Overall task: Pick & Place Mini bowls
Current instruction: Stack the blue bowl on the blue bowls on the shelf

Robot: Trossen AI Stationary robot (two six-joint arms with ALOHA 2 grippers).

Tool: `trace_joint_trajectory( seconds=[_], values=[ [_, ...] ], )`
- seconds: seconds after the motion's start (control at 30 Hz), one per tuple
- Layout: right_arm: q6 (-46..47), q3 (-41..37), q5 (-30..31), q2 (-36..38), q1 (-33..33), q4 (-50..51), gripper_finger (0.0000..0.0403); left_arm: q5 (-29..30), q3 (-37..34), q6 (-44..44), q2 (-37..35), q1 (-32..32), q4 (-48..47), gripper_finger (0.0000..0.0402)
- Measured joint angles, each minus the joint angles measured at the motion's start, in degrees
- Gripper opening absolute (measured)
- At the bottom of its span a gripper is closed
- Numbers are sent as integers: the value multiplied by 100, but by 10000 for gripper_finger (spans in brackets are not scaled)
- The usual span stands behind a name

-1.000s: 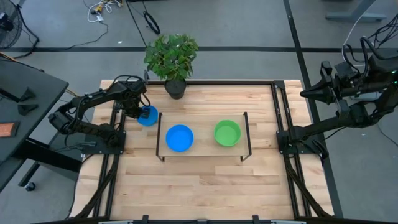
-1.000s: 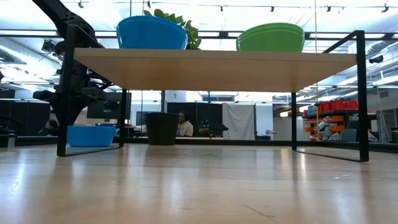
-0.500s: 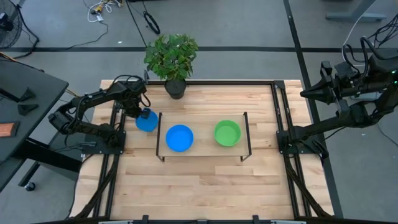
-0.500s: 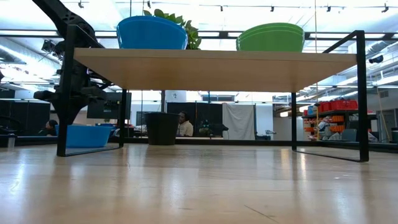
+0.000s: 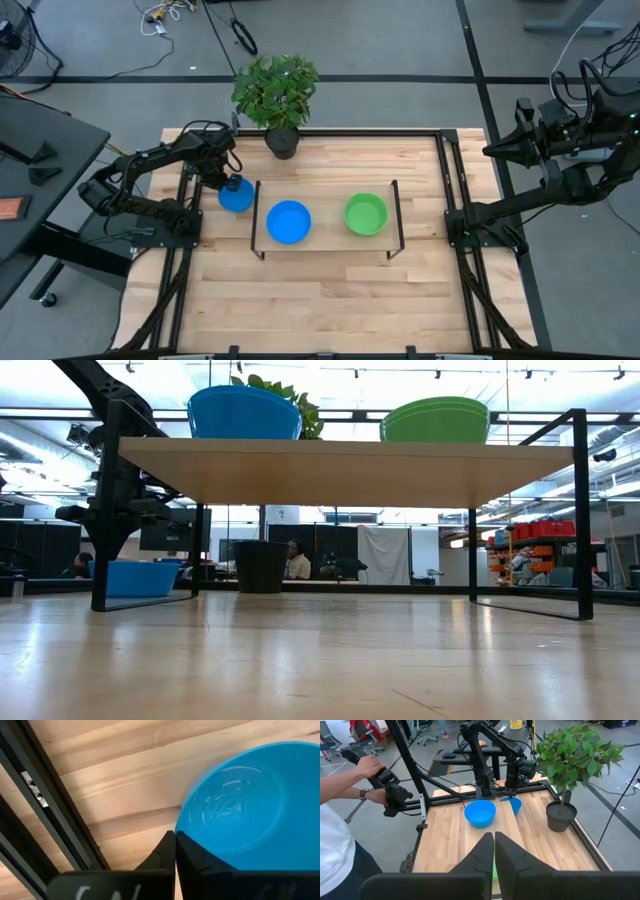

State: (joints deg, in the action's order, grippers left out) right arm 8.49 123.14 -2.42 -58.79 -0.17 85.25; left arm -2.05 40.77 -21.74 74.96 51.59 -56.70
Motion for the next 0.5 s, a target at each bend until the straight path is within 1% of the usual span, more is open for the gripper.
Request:
trace_joint_trajectory(
  seconds=[0.2,0.5],
  values=[
    [2,1,1,-1,1,-2,21,-139,124,66,0,-8,-160,1],
    [0,-1,1,1,-1,0,21,-102,647,194,0,-6,-741,1]
  ],
)
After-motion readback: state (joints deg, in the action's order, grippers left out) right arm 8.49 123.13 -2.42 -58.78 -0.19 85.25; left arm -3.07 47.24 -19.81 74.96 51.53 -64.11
